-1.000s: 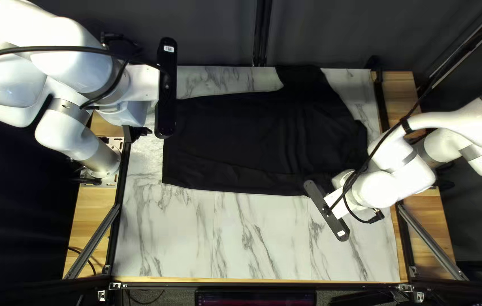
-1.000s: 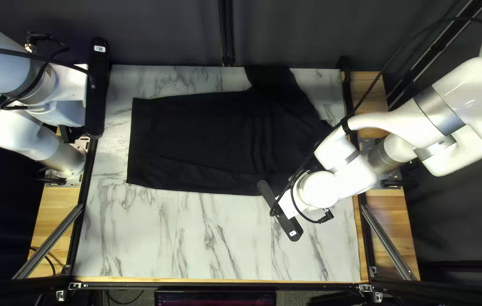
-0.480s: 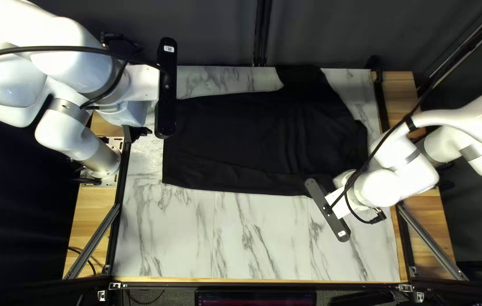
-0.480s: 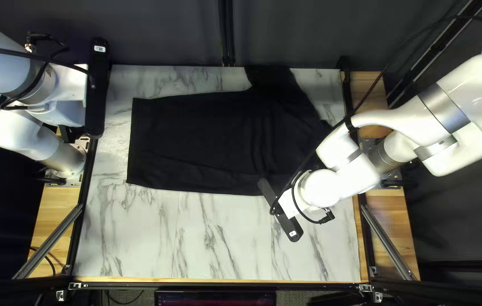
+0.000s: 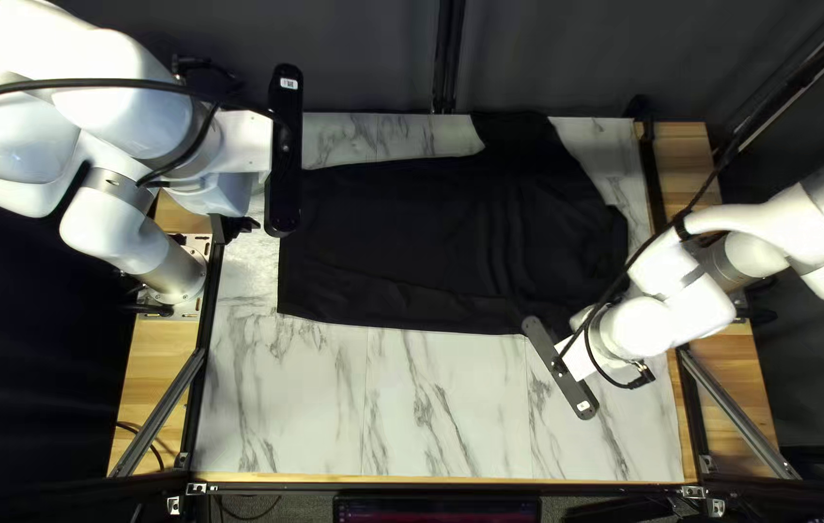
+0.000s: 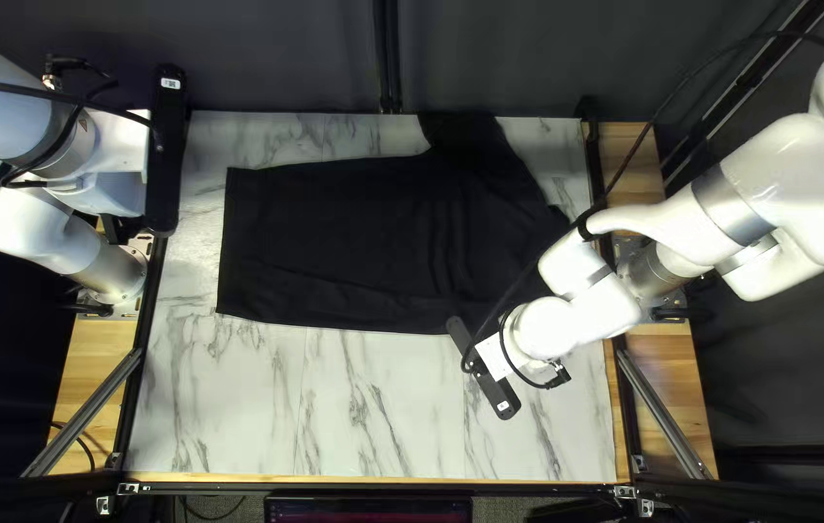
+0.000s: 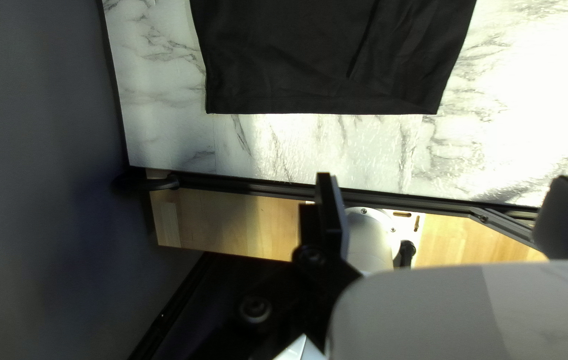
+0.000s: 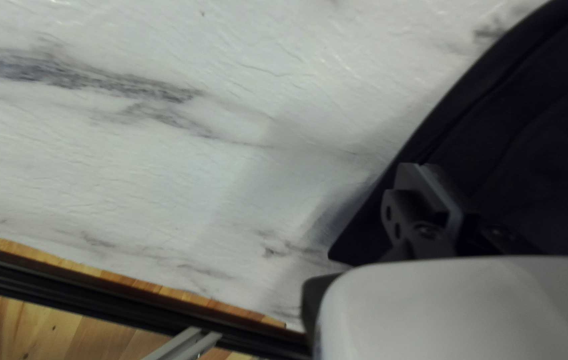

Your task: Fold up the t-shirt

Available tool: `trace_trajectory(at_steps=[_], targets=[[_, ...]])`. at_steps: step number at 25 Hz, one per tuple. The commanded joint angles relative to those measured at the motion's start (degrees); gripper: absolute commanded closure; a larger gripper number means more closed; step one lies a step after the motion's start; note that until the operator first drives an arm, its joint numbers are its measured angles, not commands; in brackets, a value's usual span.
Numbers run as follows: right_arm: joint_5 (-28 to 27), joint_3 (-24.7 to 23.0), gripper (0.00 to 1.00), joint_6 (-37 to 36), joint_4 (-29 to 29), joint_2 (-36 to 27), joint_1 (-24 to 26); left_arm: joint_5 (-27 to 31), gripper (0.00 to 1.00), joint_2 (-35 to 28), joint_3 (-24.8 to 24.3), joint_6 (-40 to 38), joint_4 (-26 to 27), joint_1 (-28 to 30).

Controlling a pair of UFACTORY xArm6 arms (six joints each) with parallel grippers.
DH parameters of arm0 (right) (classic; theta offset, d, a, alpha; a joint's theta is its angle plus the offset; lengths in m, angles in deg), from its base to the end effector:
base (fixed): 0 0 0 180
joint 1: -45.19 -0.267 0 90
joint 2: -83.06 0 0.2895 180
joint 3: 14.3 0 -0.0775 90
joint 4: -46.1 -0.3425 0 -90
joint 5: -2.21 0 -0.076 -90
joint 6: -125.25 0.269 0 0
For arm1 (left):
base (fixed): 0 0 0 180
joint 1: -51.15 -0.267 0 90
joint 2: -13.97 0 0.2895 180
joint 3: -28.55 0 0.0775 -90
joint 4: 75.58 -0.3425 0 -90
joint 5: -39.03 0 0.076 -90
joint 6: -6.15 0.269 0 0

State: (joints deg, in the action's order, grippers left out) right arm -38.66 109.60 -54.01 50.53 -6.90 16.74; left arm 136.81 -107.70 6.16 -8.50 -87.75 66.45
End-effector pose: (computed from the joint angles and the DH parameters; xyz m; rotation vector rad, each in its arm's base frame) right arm 0.2666 0.1340 0.0392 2.9480 0.8242 -0.1632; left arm 0.2619 -0.0111 0.3843 -2.9430 -0.0298 -0.1174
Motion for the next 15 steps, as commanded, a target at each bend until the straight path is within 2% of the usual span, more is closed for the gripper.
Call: trace_trajectory(at_steps=[1,4,8,10,15], targets=[[-3.75,0.98,0.00,0.73,2.60,-2.98,0.62,0.00,0.00,0.00,0.00,0.00,0.00,0.00],[-7.84,3.33,0.00,0.17,4.47,-4.45,1.51,0.00,0.00,0.00,0.00,0.00,0.00,0.00],[-8.61,4.10,0.00,-1.56,6.84,-4.37,3.96,0.00,0.00,0.00,0.00,0.00,0.00,0.00],[-8.17,2.89,0.00,-2.04,7.73,-5.07,4.87,0.00,0.00,0.00,0.00,0.00,0.00,0.00],[-6.59,-3.96,0.00,-3.05,8.49,-10.85,6.51,0.00,0.00,0.00,0.00,0.00,0.00,0.00]])
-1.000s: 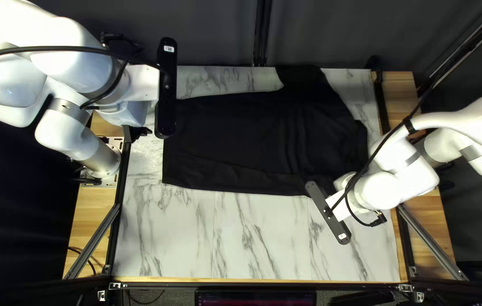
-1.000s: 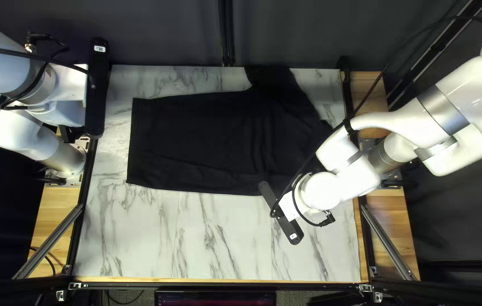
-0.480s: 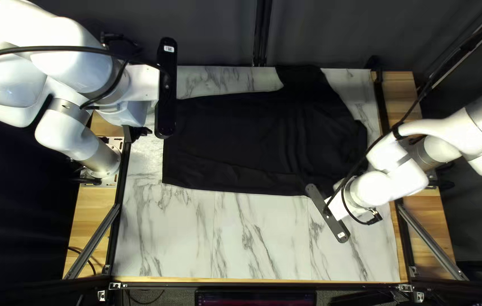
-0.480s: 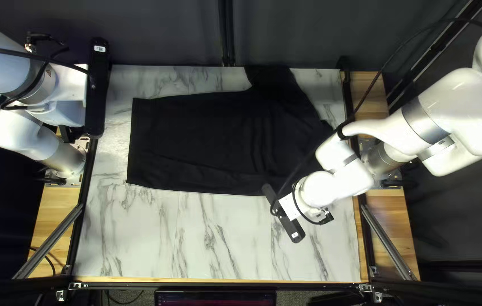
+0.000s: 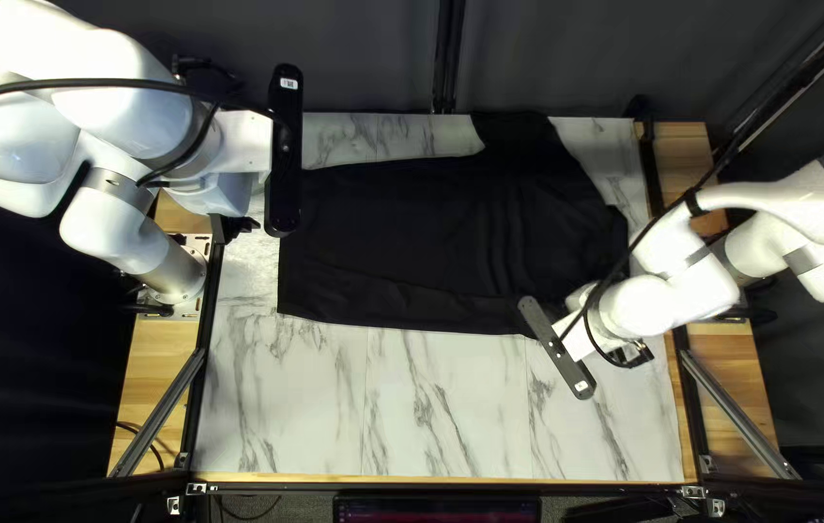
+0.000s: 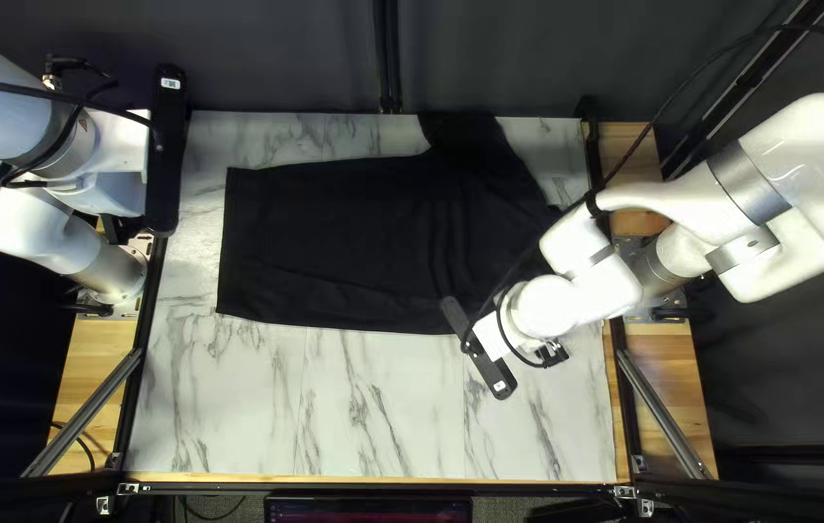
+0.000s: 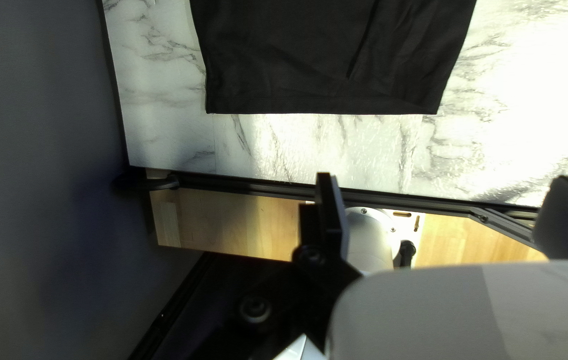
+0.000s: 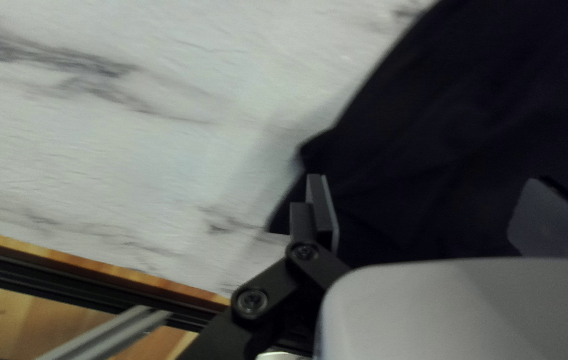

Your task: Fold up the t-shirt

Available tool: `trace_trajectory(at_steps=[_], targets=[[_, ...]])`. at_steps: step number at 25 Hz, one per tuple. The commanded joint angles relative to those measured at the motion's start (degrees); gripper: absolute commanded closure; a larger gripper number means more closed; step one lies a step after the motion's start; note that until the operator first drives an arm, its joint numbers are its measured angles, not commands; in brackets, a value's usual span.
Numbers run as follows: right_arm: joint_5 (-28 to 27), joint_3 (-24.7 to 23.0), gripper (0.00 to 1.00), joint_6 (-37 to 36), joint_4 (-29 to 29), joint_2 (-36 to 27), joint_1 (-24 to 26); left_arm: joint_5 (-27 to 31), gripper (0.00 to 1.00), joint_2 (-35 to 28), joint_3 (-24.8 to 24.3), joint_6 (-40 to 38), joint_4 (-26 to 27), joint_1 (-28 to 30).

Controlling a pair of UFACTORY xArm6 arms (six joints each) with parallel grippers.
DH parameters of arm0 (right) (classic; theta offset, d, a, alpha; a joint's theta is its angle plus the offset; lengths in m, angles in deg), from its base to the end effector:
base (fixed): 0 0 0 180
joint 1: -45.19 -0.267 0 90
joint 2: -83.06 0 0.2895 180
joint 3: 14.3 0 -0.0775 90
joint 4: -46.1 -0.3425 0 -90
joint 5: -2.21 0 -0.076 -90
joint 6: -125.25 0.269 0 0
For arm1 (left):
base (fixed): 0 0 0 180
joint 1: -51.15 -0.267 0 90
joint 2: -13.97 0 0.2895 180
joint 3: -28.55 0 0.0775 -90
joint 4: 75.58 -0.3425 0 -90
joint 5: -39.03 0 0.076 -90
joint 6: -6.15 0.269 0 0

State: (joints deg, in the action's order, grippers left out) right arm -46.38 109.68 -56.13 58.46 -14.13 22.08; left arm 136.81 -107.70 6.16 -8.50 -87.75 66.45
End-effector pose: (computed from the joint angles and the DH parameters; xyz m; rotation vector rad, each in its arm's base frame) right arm 0.2802 0.0843 0.0732 2.8402 0.8489 -0.1456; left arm 0.2619 -0.0111 0.3843 -2.9430 -0.0298 -0.1174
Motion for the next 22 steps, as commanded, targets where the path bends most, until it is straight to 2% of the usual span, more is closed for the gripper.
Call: trace_trajectory(at_steps=[1,6,9,22], targets=[[1.51,-5.52,0.00,-1.28,0.68,-5.13,1.63,0.00,0.00,0.00,0.00,0.00,0.00,0.00],[3.23,-9.95,0.00,-3.77,1.55,-9.15,5.18,0.00,0.00,0.00,0.00,0.00,0.00,0.00],[5.29,-10.87,0.00,-4.88,2.23,-8.64,7.31,0.00,0.00,0.00,0.00,0.00,0.00,0.00],[11.96,-6.71,0.00,-6.51,5.58,0.61,13.10,0.00,0.00,0.00,0.00,0.00,0.00,0.00]])
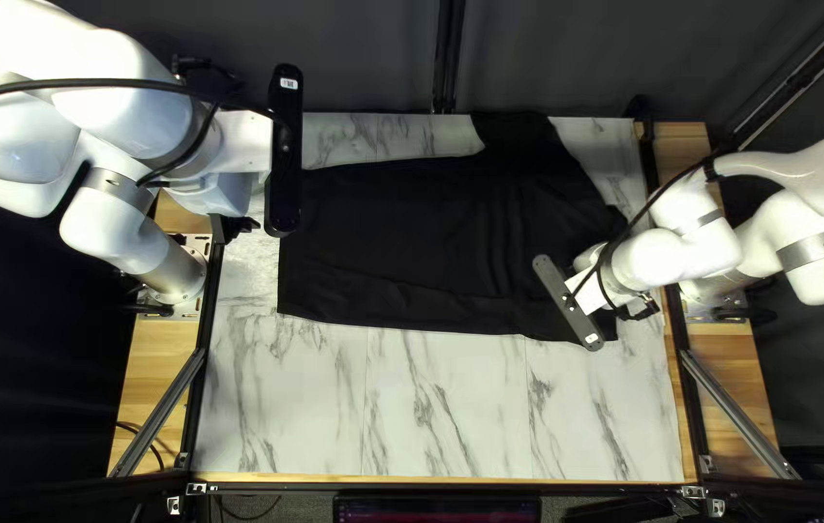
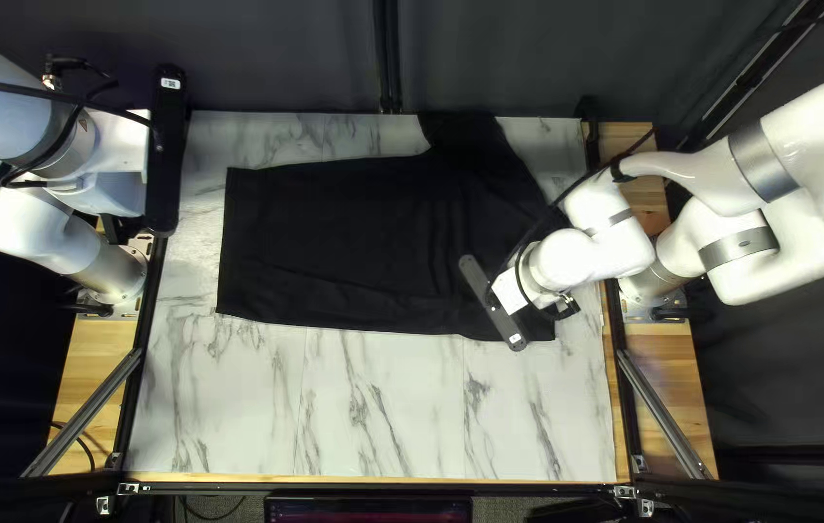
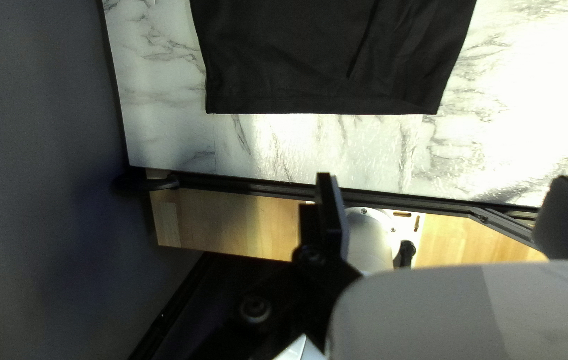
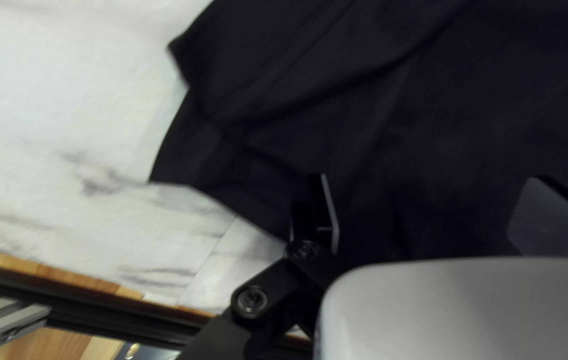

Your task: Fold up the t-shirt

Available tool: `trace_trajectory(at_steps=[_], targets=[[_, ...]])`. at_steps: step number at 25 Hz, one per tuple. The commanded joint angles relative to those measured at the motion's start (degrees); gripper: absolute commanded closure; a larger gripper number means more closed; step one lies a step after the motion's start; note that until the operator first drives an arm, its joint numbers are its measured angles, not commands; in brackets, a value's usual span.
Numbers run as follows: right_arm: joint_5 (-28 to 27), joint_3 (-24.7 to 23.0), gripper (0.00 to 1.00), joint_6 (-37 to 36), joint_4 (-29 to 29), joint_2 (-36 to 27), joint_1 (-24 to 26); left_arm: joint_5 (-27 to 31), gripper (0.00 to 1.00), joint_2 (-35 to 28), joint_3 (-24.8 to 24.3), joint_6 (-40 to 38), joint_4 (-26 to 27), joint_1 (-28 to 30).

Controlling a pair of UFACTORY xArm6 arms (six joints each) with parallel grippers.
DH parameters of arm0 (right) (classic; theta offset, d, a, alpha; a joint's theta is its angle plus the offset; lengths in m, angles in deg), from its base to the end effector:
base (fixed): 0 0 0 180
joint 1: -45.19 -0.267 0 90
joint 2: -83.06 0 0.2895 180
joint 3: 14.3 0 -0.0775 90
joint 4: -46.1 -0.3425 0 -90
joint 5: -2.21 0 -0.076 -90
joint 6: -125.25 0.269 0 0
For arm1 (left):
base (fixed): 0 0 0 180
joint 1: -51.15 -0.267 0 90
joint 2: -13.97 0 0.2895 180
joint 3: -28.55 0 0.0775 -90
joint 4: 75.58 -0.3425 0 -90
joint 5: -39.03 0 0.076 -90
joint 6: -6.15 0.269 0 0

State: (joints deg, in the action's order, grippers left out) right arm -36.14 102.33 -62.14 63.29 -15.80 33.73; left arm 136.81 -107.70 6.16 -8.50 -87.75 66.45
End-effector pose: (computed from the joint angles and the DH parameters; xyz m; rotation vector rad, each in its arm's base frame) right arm 0.2844 0.0253 0.0495 2.8403 0.8315 -0.0638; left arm 0.2619 -0.0111 0.3843 -2.9430 -0.0298 -0.1174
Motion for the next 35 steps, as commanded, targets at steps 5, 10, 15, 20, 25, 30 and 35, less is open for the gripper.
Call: trace_trajectory(at_steps=[5,10,15,20,25,30,35], targets=[[-0.33,-0.28,0.00,-0.47,0.45,0.34,1.57,0.00,0.00,0.00,0.00,0.00,0.00,0.00],[-6.57,3.14,0.00,-0.95,0.56,-3.05,-0.21,0.00,0.00,0.00,0.00,0.00,0.00,0.00],[-11.31,5.96,0.00,-7.73,0.31,-6.72,4.13,0.00,0.00,0.00,0.00,0.00,0.00,0.00],[-15.19,9.30,0.00,-21.36,-2.39,-8.83,17.12,0.00,0.00,0.00,0.00,0.00,0.00,0.00],[-16.08,13.53,0.00,-32.07,-5.15,-5.27,31.32,0.00,0.00,0.00,0.00,0.00,0.00,0.00],[-17.12,19.78,0.00,-36.11,-7.85,4.00,41.11,0.00,0.00,0.00,0.00,0.00,0.00,0.00],[-20.47,21.77,0.00,-31.73,-7.17,5.56,41.28,0.00,0.00,0.00,0.00,0.00,0.00,0.00]])
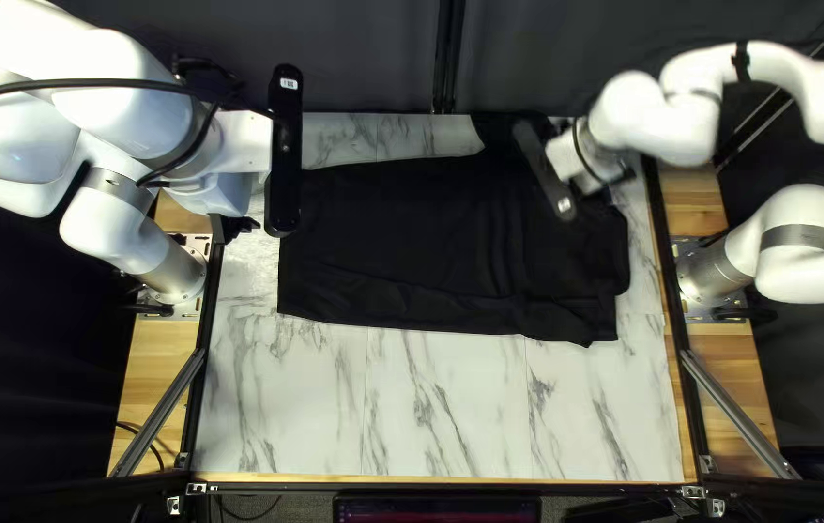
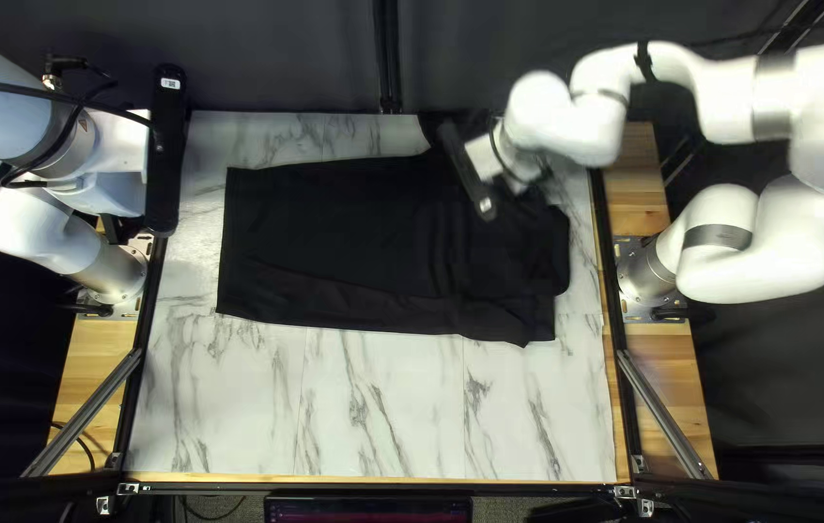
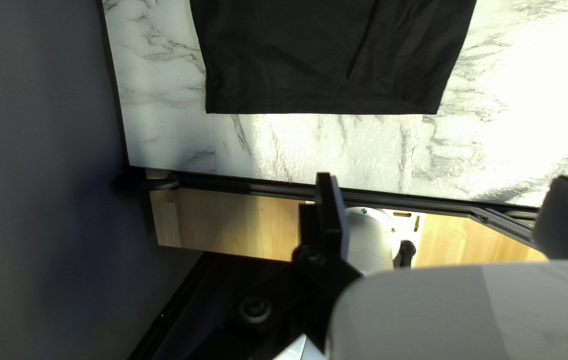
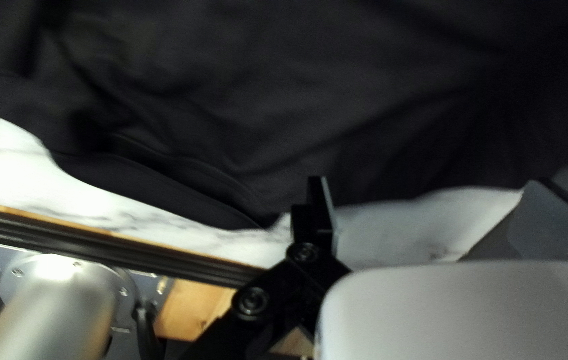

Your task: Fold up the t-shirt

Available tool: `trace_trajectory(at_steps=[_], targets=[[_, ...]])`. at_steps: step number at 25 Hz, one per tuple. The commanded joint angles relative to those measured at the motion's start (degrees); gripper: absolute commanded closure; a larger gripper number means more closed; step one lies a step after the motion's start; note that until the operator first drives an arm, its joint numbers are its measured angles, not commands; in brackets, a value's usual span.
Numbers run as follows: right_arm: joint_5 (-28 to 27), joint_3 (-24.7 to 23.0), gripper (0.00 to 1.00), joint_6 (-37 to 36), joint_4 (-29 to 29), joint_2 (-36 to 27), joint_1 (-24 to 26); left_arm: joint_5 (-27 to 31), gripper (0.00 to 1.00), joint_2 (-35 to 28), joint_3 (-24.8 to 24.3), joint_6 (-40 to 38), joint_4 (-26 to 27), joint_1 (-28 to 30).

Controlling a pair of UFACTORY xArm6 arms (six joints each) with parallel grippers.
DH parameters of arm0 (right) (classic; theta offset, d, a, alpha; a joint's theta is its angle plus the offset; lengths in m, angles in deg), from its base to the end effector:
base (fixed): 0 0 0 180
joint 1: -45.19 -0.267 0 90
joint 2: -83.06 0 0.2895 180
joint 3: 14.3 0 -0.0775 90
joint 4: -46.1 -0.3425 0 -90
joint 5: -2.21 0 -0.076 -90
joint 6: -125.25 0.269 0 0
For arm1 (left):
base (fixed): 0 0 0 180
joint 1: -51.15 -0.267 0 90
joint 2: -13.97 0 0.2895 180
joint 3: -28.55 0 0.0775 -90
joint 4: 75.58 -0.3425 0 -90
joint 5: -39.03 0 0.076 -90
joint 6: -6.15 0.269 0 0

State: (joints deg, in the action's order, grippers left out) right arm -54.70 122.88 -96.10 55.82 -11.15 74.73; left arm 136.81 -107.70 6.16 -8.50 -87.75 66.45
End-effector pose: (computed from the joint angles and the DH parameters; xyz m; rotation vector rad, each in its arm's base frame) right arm 0.2859 -0.1977 0.1296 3.0398 0.4684 -0.2436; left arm 0.2619 -0.0111 0.3843 -2.9430 -0.0298 -0.1174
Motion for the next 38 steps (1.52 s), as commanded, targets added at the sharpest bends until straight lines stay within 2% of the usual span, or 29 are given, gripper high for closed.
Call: trace_trajectory(at_steps=[1,8,13,16,25,32,38], targets=[[-1.91,1.22,0.00,2.23,0.31,0.92,0.28,0.00,0.00,0.00,0.00,0.00,0.00,0.00],[-1.96,0.99,0.00,0.18,0.48,1.74,1.26,0.00,0.00,0.00,0.00,0.00,0.00,0.00],[0.79,-1.19,0.00,1.17,-2.90,2.91,6.49,0.00,0.00,0.00,0.00,0.00,0.00,0.00],[2.35,-2.58,0.00,4.85,-4.92,4.04,8.78,0.00,0.00,0.00,0.00,0.00,0.00,0.00],[2.31,-2.25,0.00,3.59,-4.95,4.95,9.43,0.00,0.00,0.00,0.00,0.00,0.00,0.00],[0.61,-0.45,0.00,-1.94,-11.99,8.76,15.68,0.00,0.00,0.00,0.00,0.00,0.00,0.00],[2.72,1.47,0.00,-3.23,-15.82,12.85,16.60,0.00,0.00,0.00,0.00,0.00,0.00,0.00]])
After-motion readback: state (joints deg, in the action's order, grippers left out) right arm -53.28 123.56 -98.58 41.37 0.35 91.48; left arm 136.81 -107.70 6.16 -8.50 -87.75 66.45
